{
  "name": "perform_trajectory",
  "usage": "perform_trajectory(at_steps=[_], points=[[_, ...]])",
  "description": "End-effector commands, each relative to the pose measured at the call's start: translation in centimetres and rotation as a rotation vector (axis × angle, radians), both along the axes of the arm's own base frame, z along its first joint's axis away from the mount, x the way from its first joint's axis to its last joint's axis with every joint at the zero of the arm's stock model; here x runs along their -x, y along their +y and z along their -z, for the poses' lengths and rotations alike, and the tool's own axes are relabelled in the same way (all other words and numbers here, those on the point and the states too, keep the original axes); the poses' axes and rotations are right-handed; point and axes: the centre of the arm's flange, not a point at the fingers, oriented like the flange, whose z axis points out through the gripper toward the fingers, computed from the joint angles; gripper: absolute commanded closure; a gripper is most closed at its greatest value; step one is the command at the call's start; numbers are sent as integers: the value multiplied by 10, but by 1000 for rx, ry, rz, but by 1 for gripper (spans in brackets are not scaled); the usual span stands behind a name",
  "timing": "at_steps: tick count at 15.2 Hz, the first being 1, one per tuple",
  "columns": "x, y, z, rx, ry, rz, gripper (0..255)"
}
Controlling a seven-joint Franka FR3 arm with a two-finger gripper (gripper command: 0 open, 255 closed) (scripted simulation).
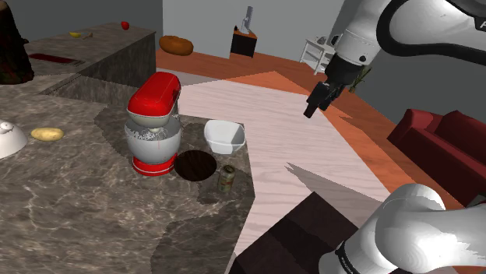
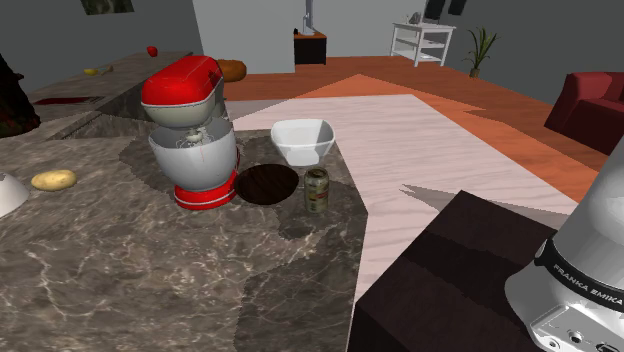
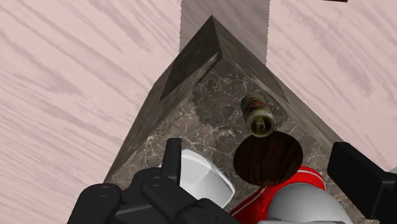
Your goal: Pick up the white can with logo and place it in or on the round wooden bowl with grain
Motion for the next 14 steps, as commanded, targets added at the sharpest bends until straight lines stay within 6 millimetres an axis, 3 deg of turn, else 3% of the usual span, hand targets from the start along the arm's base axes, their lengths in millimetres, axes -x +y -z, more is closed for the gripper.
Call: perform_trajectory(at_steps=[1, 14], points=[[0, 0, 0, 0, 0, 0, 0], [-87, 50, 143, -16, 57, 58, 0]])
